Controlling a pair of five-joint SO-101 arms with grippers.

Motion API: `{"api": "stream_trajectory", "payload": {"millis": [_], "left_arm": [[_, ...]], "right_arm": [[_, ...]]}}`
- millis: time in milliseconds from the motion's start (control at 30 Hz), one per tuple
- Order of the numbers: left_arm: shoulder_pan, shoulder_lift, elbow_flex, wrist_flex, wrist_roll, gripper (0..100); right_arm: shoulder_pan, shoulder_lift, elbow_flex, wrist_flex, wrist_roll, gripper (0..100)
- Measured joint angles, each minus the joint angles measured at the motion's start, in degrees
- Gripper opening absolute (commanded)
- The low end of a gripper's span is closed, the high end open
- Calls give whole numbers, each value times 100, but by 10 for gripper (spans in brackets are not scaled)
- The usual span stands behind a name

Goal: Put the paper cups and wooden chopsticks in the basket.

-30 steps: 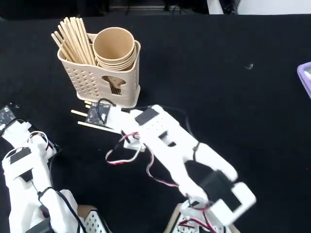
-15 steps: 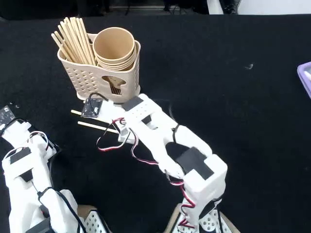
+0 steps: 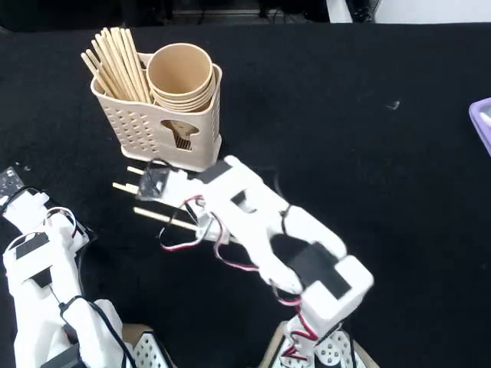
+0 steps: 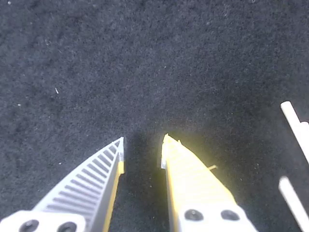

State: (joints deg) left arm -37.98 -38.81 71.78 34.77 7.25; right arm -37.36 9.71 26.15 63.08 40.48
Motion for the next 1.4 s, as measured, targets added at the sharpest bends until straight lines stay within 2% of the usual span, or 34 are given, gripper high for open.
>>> {"api": "stream_trajectory", "payload": {"millis": [133,267,367,533,767,833,967,1033,1167,1400], "left_arm": [[0,0,0,0,0,134],[0,0,0,0,0,134],[0,0,0,0,0,134],[0,0,0,0,0,134],[0,0,0,0,0,134],[0,0,0,0,0,134],[0,0,0,0,0,134],[0,0,0,0,0,134],[0,0,0,0,0,134],[0,0,0,0,0,134]], "right_arm": [[-9,-615,738,-343,-18,45],[-26,-941,791,-536,-378,241],[-211,-949,791,-563,-607,294],[-862,-668,791,-967,-659,286],[-809,360,-9,-1442,-677,279],[-712,554,-211,-1433,-677,223],[-677,624,-273,-1433,-686,3],[-589,633,-396,-1442,-686,29],[-457,642,-510,-1301,-712,10],[-466,-18,-404,-554,-923,10]]}}
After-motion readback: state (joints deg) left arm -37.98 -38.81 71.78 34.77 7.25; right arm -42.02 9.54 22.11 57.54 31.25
